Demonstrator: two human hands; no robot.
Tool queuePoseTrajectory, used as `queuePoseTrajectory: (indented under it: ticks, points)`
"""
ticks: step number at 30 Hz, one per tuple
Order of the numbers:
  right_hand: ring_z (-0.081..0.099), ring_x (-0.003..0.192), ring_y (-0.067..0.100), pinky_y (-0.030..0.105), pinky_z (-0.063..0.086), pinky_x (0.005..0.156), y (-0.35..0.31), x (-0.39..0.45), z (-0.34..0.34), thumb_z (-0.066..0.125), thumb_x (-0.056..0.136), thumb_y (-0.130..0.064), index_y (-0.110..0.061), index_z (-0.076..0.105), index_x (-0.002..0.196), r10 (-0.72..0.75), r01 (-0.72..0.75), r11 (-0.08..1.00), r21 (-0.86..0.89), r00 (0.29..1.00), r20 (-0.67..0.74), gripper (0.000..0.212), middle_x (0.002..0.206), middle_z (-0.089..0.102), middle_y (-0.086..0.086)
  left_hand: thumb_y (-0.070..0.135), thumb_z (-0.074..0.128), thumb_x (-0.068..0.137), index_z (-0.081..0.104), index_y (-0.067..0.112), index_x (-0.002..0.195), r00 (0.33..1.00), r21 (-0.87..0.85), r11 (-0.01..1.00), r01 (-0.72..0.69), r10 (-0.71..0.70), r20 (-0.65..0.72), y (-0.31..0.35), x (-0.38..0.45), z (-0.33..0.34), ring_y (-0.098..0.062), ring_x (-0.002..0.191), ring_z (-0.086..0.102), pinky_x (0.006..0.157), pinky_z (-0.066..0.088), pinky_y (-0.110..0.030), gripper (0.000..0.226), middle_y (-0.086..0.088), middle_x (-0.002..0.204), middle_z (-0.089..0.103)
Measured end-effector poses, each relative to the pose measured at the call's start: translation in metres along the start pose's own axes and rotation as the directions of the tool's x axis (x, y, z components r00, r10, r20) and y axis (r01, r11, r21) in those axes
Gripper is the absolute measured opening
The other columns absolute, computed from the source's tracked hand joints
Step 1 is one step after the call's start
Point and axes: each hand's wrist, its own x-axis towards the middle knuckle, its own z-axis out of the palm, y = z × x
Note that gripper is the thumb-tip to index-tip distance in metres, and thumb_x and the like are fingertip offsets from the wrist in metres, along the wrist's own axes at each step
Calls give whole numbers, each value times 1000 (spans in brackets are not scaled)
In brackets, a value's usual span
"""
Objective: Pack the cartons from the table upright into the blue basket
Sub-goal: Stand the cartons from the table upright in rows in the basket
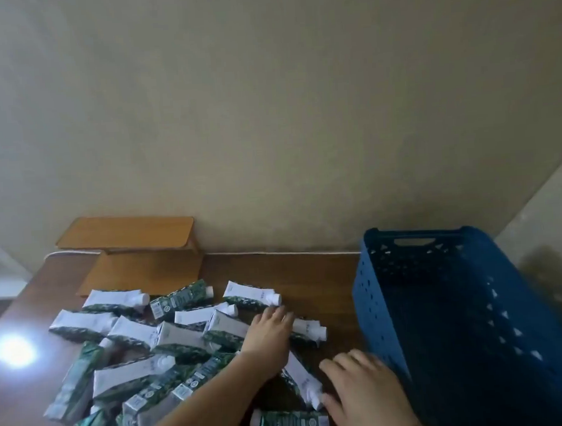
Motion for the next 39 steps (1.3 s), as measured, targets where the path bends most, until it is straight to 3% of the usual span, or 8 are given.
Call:
queuePoseTrajectory:
  ticks: [7, 12, 16, 22, 25, 29, 35, 39]
  points:
    - [48, 121, 19, 35, 46, 96, 11, 50, 7, 54, 92, -42, -26, 34, 141, 295, -370, 876, 308, 918, 264, 55, 137, 44, -2, 34, 57, 94, 46, 14, 139, 984, 239, 963, -124, 88, 158, 9, 52, -3, -32, 136, 37, 115, 18, -48, 51, -9, 140, 51]
    - [37, 134, 21, 36, 40, 103, 21, 70, 9, 57, 90, -44, -26, 17, 149, 450, -481, 719, 501, 872, 192, 73, 151, 27, -1, 48, 58, 90, 43, 19, 143, 988, 96, 985, -140, 145, -50, 0, 51, 7, -25, 130, 47, 110, 29, -42, 63, -3, 141, 53]
    - [42, 132, 20, 35, 44, 102, 21, 82, 2, 61, 88, -42, -27, 14, 150, 505, -413, 613, 674, 861, 68, 79, 149, 34, 2, 51, 57, 81, 57, 19, 133, 869, -219, 947, -234, 103, -484, 5, 33, 20, -19, 119, 61, 100, 46, -39, 61, 2, 129, 65]
    - [60, 93, -6, 13, 52, 74, 38, 50, -45, 78, 76, -29, -37, 53, 108, 345, -58, 728, 683, 892, -292, 41, 96, 62, -19, 52, 69, 85, 43, 27, 143, 706, -512, 712, -481, -31, -707, 30, 27, -4, -9, 139, 41, 111, 41, -40, 68, 4, 149, 47]
    - [58, 94, -17, 6, 49, 75, 64, 13, -69, 85, 67, -16, -49, 52, 105, 447, 58, 613, 788, 797, -407, 60, 94, 59, -33, 60, 59, 87, 29, 25, 152, 768, -698, 559, -447, -161, -620, 62, 22, -27, -8, 149, 22, 120, 24, -30, 80, 8, 161, 26]
    - [66, 85, 6, 29, 57, 73, 121, -19, -76, 83, 68, -9, -31, 59, 118, 706, 102, 433, 895, 579, -408, 59, 90, 64, -35, 72, 57, 77, 24, 45, 150, 969, -926, 333, -177, -105, -223, 109, 30, -47, 1, 144, 27, 119, 29, -39, 85, 22, 156, 28]
    - [58, 107, 19, 37, 49, 89, 203, 35, -46, 79, 75, -12, -28, 57, 125, 455, -220, 798, 561, 830, -322, 56, 117, 61, -5, 30, 59, 82, 3, 51, 150, 996, -950, 302, -86, 22, -83, 144, 40, -40, 16, 127, 38, 104, 38, -14, 91, 27, 150, 33]
    - [61, 109, 21, 41, 53, 89, 200, 93, 0, 65, 81, -10, -35, 52, 125, 324, -172, 830, 531, 923, -208, 52, 121, 62, -2, 24, 54, 78, 1, 58, 148, 997, -943, 326, -66, -12, -74, 142, 36, -39, 8, 134, 38, 110, 43, -34, 94, 26, 154, 29]
